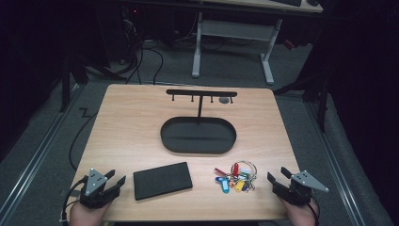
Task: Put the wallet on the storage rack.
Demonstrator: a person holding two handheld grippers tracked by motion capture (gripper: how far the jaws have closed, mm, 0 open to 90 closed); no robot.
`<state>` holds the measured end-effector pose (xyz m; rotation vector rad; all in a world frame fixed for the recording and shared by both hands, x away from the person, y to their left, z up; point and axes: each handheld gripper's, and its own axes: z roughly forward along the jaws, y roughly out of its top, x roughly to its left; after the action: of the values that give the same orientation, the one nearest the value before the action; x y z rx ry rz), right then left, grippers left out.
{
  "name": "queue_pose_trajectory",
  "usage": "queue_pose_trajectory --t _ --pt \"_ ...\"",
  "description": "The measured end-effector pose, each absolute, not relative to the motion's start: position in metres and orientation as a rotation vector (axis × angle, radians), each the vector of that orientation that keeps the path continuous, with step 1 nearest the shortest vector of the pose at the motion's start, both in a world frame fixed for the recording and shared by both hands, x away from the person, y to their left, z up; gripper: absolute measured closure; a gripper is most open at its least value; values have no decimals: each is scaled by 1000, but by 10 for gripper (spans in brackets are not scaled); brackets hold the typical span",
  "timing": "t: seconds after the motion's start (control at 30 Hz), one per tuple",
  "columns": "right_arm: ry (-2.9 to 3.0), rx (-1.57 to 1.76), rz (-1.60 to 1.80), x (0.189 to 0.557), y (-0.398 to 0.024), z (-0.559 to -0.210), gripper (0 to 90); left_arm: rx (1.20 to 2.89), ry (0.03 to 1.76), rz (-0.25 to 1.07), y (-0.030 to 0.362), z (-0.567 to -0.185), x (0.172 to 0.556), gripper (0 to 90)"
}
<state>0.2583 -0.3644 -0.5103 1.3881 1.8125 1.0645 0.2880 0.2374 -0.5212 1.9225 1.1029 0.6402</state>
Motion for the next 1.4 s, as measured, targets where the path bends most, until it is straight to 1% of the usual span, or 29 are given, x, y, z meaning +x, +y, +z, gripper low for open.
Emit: queue_pose_trajectory --t 0.2,0.23,0.27,0.3,0.37,0.4,0.43,0.47,0.5,0.53,0.57,0.6,0.67,0.73,0.77,0.8,0.83,0.93,0.97,1.03,1.07,1.1,1.17,1.4 --pt "1784 1420 1078 252 -370 -509 376 1944 1082 639 228 -521 293 526" --pt "1780 1429 1081 251 -371 -508 376 1951 1065 631 227 -521 293 557" --pt "1779 1431 1083 250 -371 -508 376 1951 1065 631 227 -521 293 607" --pt "1780 1429 1081 250 -371 -508 377 1969 1039 656 223 -521 292 633" --pt "1786 1422 1078 250 -371 -508 377 1978 1034 654 223 -520 292 680" --pt "1786 1422 1078 250 -371 -508 377 1981 1028 645 223 -520 291 680" --pt "1794 1413 1068 251 -369 -509 379 1982 1014 626 223 -519 290 733" --pt "1795 1417 1059 251 -368 -509 379 1982 1014 626 223 -519 290 748" --pt "1795 1417 1059 251 -368 -509 379 1981 1009 612 222 -518 288 748" --pt "1801 1427 1067 252 -367 -510 379 1980 988 556 217 -516 285 759" --pt "1807 1423 1069 253 -367 -511 384 1980 988 556 217 -516 285 743" --pt "1814 1412 1063 254 -366 -512 397 1991 948 523 207 -514 279 740" --pt "1824 1399 1055 255 -364 -512 404 2023 881 536 193 -511 274 739" --pt "1827 1398 1054 255 -364 -512 402 2026 854 523 187 -510 272 739" --pt "1833 1399 1051 256 -364 -512 395 2026 833 488 181 -510 270 736" --pt "1842 1404 1047 256 -363 -513 393 2032 810 433 175 -510 269 710" --pt "1847 1407 1043 256 -364 -514 392 2037 784 415 168 -512 266 693" --pt "1843 1408 1048 256 -365 -514 391 2102 696 391 145 -516 259 702" --pt "1839 1417 1056 256 -366 -513 390 2119 674 378 138 -517 257 738" --pt "1846 1420 1058 256 -366 -514 389 2148 645 338 125 -519 255 752" --pt "1846 1420 1058 256 -366 -514 389 2166 640 335 119 -521 254 752" --pt "1853 1424 1059 256 -367 -515 389 2198 629 345 109 -523 253 769" --pt "1856 1424 1059 257 -367 -516 388 2218 626 360 101 -525 254 797" --pt "1874 1418 1061 258 -367 -517 388 2254 634 414 92 -530 262 843"
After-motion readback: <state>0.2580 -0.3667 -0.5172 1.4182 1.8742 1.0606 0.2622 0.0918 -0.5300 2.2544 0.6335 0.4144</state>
